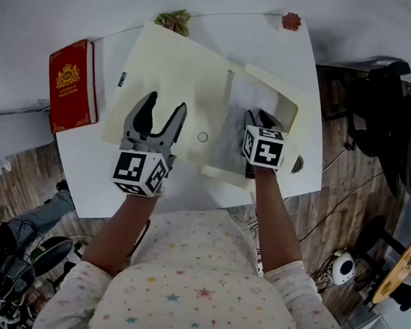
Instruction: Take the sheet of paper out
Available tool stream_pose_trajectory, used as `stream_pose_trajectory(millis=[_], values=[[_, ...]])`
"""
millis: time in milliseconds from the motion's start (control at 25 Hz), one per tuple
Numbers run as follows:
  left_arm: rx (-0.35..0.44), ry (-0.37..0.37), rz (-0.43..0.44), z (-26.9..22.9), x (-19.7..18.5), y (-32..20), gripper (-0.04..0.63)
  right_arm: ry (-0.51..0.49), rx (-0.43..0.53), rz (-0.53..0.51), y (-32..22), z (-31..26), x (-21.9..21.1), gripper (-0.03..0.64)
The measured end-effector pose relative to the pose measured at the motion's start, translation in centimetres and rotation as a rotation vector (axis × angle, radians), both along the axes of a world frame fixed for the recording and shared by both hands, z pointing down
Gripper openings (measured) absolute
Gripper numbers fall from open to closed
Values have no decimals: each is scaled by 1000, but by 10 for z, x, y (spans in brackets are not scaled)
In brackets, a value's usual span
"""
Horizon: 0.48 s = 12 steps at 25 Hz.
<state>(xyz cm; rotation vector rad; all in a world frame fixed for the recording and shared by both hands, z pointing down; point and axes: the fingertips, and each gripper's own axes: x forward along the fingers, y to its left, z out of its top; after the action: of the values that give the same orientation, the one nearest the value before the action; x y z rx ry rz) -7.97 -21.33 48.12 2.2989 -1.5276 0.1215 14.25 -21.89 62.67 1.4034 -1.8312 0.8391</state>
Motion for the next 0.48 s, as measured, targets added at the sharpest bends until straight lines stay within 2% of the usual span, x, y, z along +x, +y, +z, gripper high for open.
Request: stream_pose_trajectory(millis=[120, 480], values=[[0, 0, 5, -1, 2, 1, 275, 4, -5, 7, 0, 0, 4, 98], [-1, 0, 7, 0, 4, 3, 275, 61, 4, -39, -1, 1, 2, 100]])
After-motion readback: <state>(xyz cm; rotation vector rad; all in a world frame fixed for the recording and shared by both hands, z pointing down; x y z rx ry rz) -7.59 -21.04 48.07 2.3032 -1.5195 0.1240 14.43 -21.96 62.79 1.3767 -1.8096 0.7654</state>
